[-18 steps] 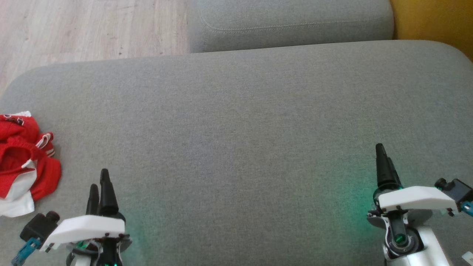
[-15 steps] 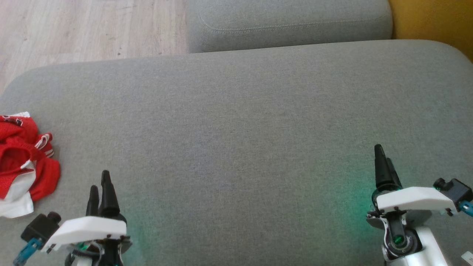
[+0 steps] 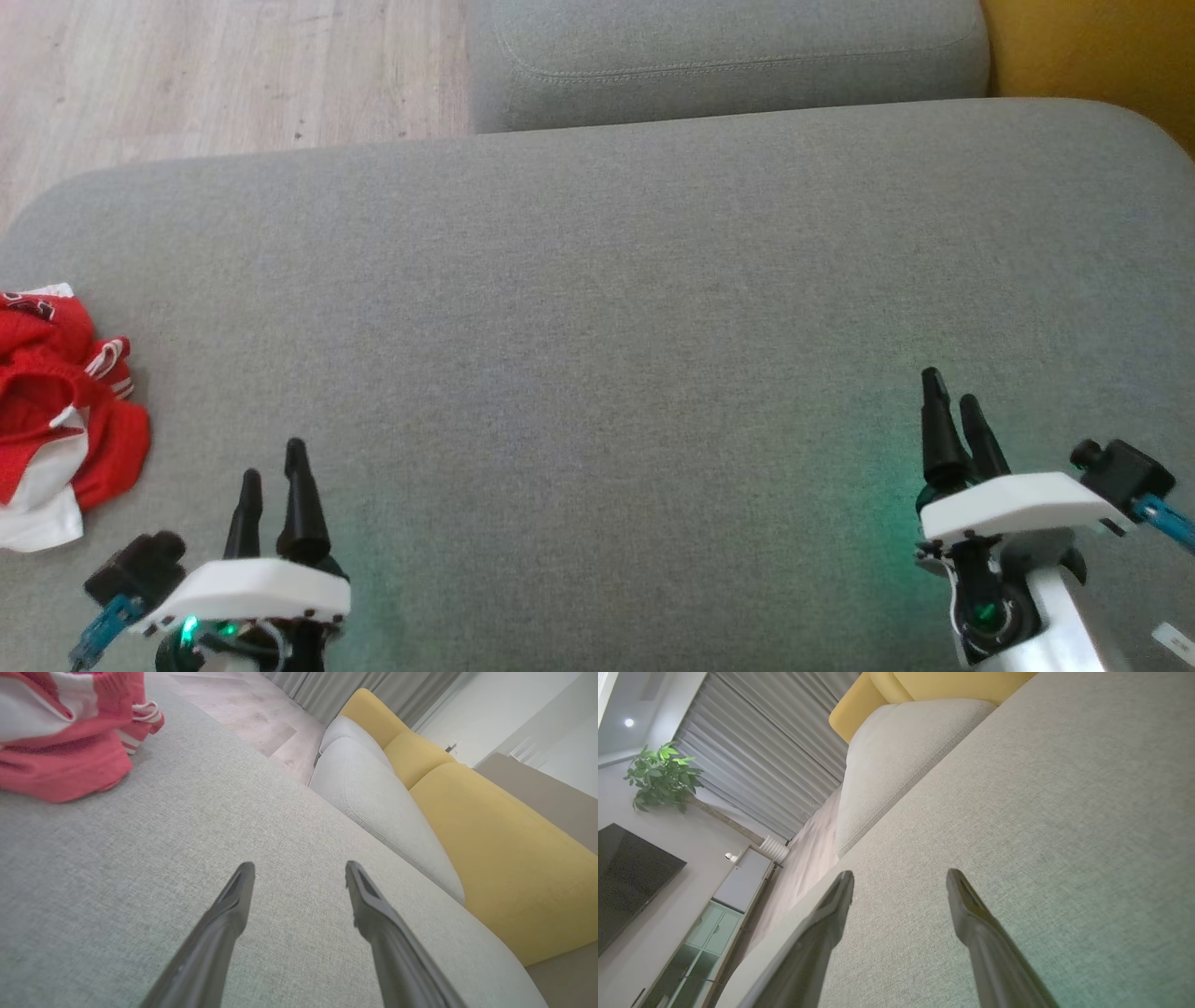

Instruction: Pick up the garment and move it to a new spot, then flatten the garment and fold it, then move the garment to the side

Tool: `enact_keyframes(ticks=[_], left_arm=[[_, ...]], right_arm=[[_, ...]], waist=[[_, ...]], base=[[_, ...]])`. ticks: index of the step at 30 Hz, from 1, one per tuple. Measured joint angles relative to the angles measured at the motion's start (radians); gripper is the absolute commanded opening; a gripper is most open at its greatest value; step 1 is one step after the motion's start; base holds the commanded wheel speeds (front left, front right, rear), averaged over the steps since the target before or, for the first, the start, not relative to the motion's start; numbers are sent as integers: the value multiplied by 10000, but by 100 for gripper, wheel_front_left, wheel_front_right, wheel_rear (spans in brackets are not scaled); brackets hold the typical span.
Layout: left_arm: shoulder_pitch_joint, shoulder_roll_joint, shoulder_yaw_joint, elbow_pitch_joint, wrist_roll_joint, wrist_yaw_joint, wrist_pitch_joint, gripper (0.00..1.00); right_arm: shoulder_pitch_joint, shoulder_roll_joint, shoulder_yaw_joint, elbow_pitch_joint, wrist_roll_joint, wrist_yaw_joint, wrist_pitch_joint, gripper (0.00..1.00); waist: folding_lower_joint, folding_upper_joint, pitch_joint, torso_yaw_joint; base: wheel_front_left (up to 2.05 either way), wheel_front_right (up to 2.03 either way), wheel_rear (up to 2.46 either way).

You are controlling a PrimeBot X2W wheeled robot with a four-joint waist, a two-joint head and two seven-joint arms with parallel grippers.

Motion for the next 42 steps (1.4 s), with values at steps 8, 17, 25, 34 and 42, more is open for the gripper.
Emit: enact_keyframes(ticks=[8, 17, 25, 34, 42], left_arm=[[-52, 27, -228, 151, 984, 13, -217, 100], [-54, 61, -370, 174, 2013, 102, -464, 100], [-46, 59, -485, 366, 2991, 98, -698, 100], [-47, 58, -487, 326, 4107, 226, -943, 100], [2, 0, -153, 357, 4840, 708, -1189, 100]], right_arm=[[-216, 2, 368, 159, -928, 0, -221, 100], [-378, 2, 499, 336, -2075, 0, -476, 100], [-412, 2, 537, 445, -2936, 0, -686, 100], [-407, 0, 203, 157, -4144, 0, -934, 100], [-347, 0, 119, 330, -5064, 0, -1191, 100]], waist=[[0, 0, 63, -69], [0, 0, 42, -100], [0, 0, 45, -94], [0, 0, 1, -95], [0, 0, -9, -133]], base=[[0, 0, 0], [0, 0, 0], [0, 0, 0], [0, 0, 0], [0, 0, 0]])
